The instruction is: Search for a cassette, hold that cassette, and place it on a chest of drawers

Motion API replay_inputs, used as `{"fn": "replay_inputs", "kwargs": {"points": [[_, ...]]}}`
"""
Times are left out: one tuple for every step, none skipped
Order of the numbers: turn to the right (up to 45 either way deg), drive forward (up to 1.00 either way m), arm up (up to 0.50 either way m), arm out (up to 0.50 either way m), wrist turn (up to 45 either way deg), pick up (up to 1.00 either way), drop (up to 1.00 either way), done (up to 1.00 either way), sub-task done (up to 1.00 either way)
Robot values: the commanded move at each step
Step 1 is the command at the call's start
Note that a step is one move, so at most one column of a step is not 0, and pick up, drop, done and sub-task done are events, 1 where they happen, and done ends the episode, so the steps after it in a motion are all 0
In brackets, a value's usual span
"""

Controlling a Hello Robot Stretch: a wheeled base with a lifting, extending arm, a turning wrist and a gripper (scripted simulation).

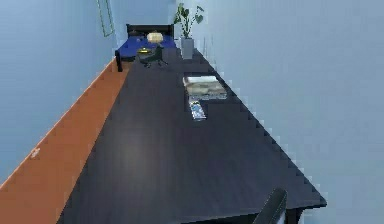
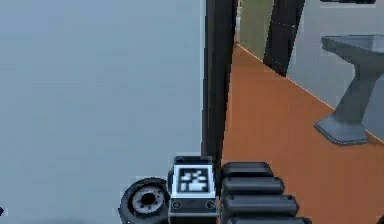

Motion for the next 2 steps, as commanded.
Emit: {"fn": "replay_inputs", "kwargs": {"points": [[15.0, 0.00, 0.00, 0.00, 0.0, 0.00, 0.00, 0.00, 0.00], [0.0, 0.10, 0.00, 0.00, 0.0, 0.00, 0.00, 0.00, 0.00]]}}
